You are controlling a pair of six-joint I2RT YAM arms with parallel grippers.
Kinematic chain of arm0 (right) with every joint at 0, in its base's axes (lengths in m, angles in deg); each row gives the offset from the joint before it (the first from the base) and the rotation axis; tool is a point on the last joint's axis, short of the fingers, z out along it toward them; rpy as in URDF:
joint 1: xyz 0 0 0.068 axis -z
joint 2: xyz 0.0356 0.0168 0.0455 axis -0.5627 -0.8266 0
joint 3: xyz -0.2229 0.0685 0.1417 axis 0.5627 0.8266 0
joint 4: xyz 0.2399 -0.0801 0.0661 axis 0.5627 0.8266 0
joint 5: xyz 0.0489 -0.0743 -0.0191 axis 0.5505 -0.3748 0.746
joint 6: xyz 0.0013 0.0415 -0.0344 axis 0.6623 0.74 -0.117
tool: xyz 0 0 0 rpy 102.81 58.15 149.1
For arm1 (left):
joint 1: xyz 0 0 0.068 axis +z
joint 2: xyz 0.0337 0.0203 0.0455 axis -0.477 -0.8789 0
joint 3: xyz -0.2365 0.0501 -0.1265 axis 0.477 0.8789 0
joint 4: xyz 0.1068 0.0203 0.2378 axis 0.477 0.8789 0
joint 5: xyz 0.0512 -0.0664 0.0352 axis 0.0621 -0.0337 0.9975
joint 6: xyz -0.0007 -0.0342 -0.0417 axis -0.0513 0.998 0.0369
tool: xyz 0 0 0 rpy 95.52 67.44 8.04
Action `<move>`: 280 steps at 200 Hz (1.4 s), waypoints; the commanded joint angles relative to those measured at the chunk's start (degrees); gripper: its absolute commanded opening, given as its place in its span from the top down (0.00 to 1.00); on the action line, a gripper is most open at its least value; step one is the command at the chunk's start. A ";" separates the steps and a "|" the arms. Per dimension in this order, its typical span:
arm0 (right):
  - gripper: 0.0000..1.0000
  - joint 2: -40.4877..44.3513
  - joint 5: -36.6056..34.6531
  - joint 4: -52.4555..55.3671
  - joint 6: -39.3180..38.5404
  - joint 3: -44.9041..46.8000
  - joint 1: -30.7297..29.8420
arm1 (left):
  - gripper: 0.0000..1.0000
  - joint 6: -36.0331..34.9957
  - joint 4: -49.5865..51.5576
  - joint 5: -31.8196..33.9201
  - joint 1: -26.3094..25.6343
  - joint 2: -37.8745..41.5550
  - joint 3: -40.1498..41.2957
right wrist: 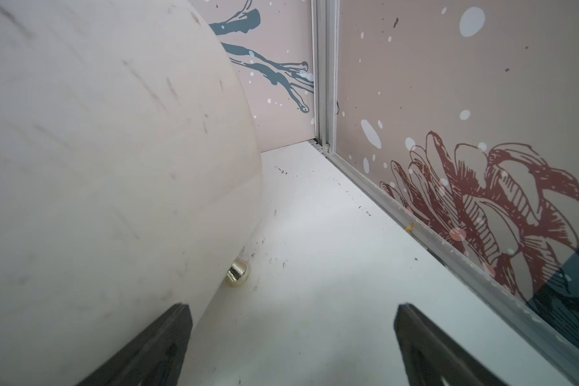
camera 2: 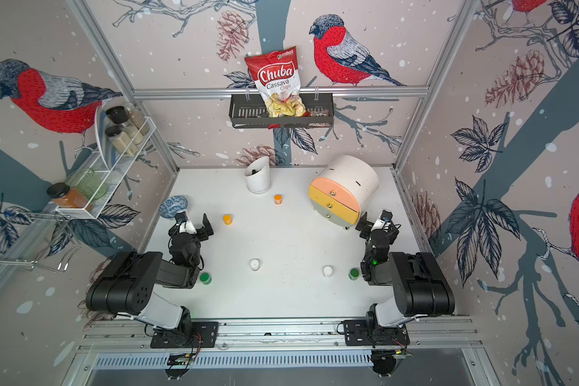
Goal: Put the paint cans in the drawer according to color
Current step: Move the storage box to the center of the board.
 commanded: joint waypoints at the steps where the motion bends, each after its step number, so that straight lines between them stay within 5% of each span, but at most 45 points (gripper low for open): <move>1: 0.00 0.06 0.20 -1.94 -0.29 -0.16 0.00 | 0.02 -0.17 -2.08 -0.39 0.00 -0.10 -0.17; 142: 0.00 3.78 -0.99 2.58 0.50 -1.14 0.20 | 0.03 -1.72 -1.23 0.21 -1.13 4.20 1.18; 190: 0.00 14.33 -4.59 17.47 -0.43 -4.02 0.18 | 0.02 -5.25 10.97 15.01 -10.97 17.55 -2.41; 240: 0.00 28.38 -8.97 38.30 2.77 -10.27 0.17 | 0.02 1.34 33.92 10.97 -14.94 27.06 -17.62; 280: 0.00 36.42 -14.08 61.90 20.28 -21.93 0.26 | 0.02 13.47 58.17 9.13 -15.43 27.53 -33.33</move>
